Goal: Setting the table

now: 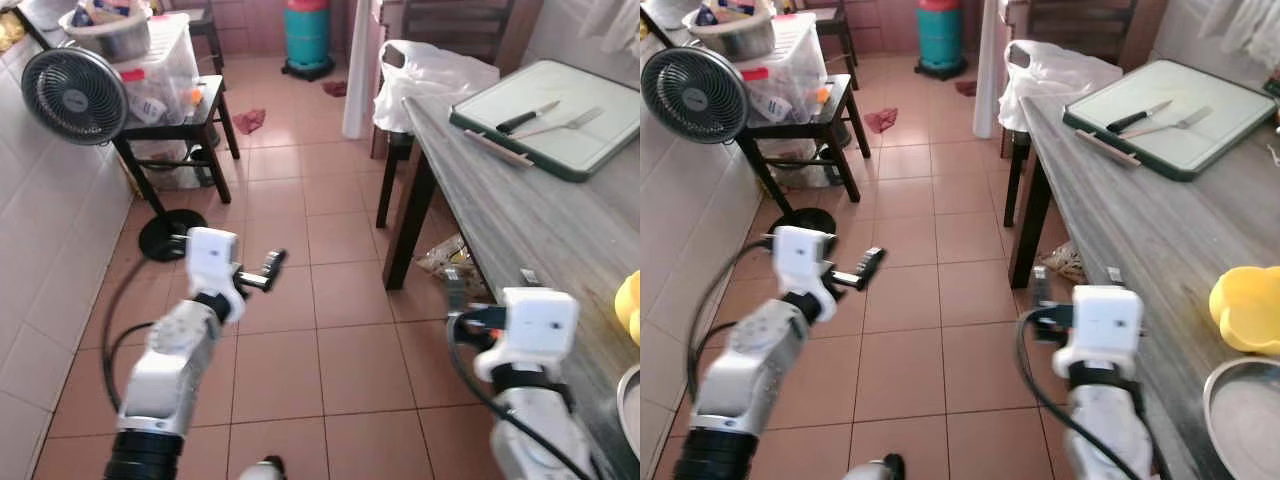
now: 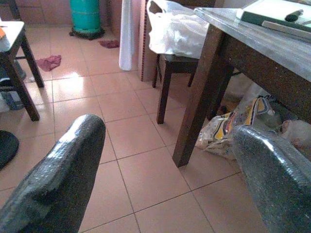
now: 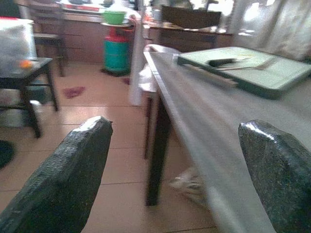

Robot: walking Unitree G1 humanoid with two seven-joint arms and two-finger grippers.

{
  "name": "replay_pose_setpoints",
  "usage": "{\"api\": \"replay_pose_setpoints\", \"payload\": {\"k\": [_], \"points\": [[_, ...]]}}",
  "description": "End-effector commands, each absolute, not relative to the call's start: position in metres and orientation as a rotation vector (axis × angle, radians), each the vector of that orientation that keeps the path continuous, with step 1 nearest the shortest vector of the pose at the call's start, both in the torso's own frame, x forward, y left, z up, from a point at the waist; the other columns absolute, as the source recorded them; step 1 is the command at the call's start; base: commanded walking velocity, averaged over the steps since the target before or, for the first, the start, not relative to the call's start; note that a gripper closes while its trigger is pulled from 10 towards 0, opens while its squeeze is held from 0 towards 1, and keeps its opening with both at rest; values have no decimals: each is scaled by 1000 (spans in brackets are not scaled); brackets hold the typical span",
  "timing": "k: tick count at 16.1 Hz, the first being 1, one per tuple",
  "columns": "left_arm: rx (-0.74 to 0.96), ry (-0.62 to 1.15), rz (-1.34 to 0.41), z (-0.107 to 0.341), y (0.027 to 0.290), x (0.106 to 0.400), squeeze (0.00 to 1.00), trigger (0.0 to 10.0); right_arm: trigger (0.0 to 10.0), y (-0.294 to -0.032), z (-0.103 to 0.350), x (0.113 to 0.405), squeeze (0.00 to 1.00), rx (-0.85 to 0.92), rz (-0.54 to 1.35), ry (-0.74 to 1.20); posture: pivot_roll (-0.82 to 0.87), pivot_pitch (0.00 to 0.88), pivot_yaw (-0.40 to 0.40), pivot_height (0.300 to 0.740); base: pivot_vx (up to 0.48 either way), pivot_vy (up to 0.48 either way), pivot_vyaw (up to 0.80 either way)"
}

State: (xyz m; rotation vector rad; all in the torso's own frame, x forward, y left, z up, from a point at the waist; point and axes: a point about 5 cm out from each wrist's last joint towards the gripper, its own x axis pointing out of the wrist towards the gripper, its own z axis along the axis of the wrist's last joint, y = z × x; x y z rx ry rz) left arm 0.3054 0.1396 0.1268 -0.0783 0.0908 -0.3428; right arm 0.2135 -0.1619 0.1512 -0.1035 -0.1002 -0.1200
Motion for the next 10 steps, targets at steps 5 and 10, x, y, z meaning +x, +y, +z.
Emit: {"api": "replay_pose_setpoints", "payload": {"k": [5, 10], "points": [[-76, 157, -299, 113, 153, 303, 0, 10000, 10000, -162, 146, 215, 843, -96, -111, -79, 105, 129, -30, 740, 0, 179, 0], [-76, 172, -293, 108, 154, 303, 0, 10000, 10000, -162, 146, 215, 788, -88, -111, -80, 101, 124, -30, 740, 0, 480, 0]]}}
